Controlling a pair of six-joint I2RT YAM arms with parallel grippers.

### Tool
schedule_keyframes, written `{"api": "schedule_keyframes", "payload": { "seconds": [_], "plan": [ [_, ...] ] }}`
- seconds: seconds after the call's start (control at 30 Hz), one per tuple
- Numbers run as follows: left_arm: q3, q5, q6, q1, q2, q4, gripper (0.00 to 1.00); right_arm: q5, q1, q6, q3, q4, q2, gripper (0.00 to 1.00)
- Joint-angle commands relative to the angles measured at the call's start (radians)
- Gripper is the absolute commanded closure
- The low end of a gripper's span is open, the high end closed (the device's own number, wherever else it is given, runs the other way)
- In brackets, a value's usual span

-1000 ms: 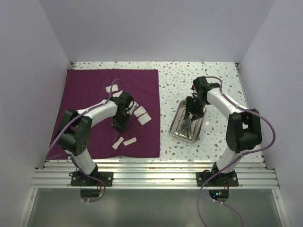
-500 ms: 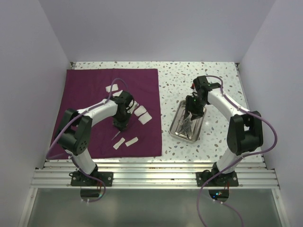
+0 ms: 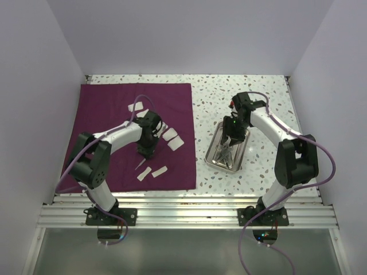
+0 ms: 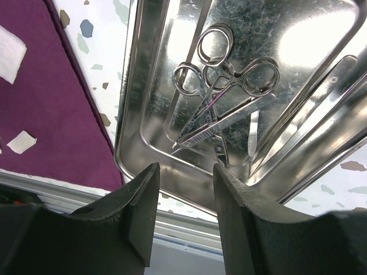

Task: Prepare the surgical pack

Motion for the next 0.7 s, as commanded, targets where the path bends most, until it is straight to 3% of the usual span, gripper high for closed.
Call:
{"api": "schedule_keyframes", "payload": {
  "seconds": [0.0,0.67],
  "plan": [
    [0.000,-0.025,-0.031,-0.002,-0.076,0.074,0.77,-0.014,0.007,0.000,0.003,0.014,-0.052,0.54],
    [0.052,-0.030,-0.019,-0.002,0.059,0.122,0.69,-0.012,0.010,-0.009,0.001,0.015,-0.036,0.54]
  ]
}}
